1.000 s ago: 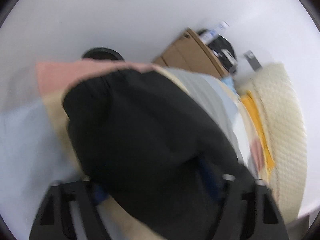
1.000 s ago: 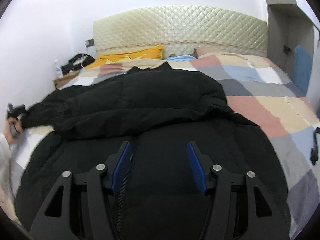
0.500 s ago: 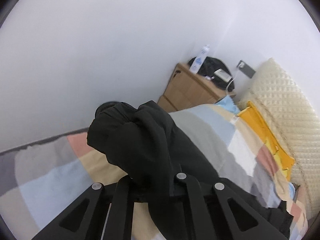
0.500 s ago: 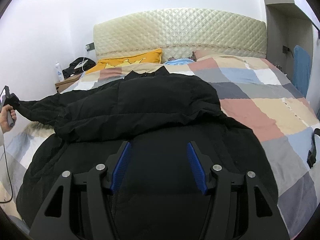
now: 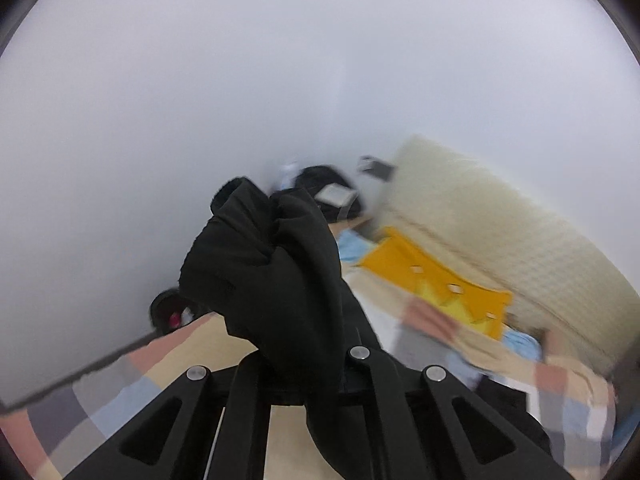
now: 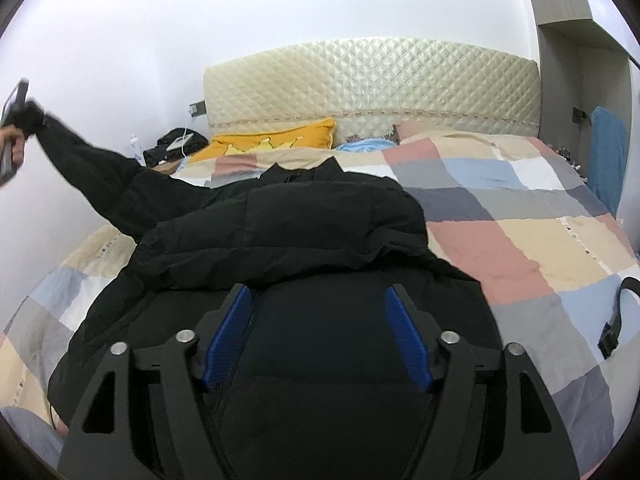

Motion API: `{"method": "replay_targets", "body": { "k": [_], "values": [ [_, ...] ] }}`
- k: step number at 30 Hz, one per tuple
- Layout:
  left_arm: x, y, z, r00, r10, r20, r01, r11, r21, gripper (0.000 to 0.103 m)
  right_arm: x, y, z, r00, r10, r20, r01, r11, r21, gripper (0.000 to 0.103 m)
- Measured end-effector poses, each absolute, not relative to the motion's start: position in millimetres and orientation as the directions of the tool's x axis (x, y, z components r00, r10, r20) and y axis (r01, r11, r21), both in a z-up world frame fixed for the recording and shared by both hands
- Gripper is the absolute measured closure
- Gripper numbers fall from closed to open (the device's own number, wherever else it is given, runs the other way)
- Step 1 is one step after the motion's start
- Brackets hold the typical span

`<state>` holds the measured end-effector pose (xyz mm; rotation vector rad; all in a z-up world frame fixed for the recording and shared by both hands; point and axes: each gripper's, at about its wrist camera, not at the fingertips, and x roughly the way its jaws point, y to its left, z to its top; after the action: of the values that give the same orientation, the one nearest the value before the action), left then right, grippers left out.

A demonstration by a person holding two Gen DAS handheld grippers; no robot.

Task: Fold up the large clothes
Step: 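Carry the held sleeve with the left tool over the jacket body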

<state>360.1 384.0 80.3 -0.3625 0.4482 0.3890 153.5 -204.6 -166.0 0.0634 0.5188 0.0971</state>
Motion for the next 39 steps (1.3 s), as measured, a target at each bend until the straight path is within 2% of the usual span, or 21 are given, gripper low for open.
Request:
{"method": "replay_targets", "body": {
  "k": [7, 11, 15, 19, 27, 39],
  "values": [
    [342, 244, 168, 0.912, 0.146, -0.382, -0.223, 0.961, -0.165, 0.099, 121, -237, -154, 0.89, 0.127, -0.438, -0.092, 0.991, 0.1, 0.024],
    [341, 169, 198, 0.935, 0.078, -0.346, -0.13, 0.983, -0.132, 0.099, 110, -258, -150, 0.893, 0.142, -0.427, -0.098, 0.987, 0.124, 0.024],
    [351, 105, 208, 0.929, 0.015, -0.369, -0.051, 0.995, -0.088, 0.099, 97, -275, -143, 0.912, 0.13, -0.388, -0.088, 0.988, 0.125, 0.024],
    [357, 52, 205, 0.918, -0.019, -0.396, 0.007, 0.999, -0.033, 0.099, 98, -289, -144, 0.911, 0.128, -0.392, -0.077, 0.987, 0.144, 0.024],
    [362, -26, 165, 0.892, -0.159, -0.423, 0.157, 0.987, -0.039, 0.099, 89, -316, -135, 0.925, 0.14, -0.352, -0.075, 0.979, 0.192, 0.023],
    [392, -150, 18, 0.769, -0.346, -0.537, 0.323, 0.936, -0.14, 0.099, 98, -339, -140, 0.92, 0.152, -0.361, -0.064, 0.968, 0.244, 0.023]
  ]
}}
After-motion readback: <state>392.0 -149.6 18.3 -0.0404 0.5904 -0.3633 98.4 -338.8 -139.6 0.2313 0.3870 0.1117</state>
